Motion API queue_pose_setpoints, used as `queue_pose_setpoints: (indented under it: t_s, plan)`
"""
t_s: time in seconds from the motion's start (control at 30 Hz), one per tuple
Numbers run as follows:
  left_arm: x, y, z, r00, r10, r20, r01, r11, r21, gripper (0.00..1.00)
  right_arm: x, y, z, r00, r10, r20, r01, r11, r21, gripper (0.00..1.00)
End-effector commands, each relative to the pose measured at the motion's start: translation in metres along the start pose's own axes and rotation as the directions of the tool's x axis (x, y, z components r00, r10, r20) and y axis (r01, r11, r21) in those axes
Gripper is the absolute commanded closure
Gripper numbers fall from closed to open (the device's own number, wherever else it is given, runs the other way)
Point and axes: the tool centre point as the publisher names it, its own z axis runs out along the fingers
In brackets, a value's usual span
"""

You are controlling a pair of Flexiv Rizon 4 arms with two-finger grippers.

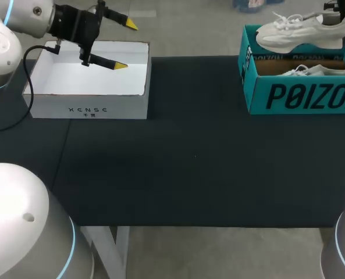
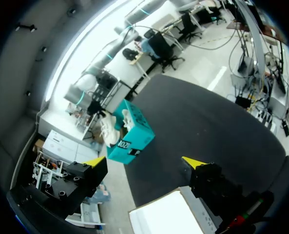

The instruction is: Take the shoe out of the shoebox, open the shoe tongue, remove and reinsert the insole, then place the shoe into the shoebox

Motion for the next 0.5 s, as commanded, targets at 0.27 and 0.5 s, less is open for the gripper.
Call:
queue_pose_setpoints:
  t_s: [0.27,0.5]
  plan:
    - [0.0,0.0,0.0,1.0,0.001,0.0,-0.001,1.0,-0.002,0.0,0.009,0.003,0.037,1.0,-0.016,-0.001,0.016,1.0,0.017,1.0]
    - [0.0,0.0,0.0,1.0,0.001,0.0,-0.001,1.0,-0.002,0.0,0.016,0.004,0.057,1.0,-0.003,0.006,0.003,1.0,0.016,1.0]
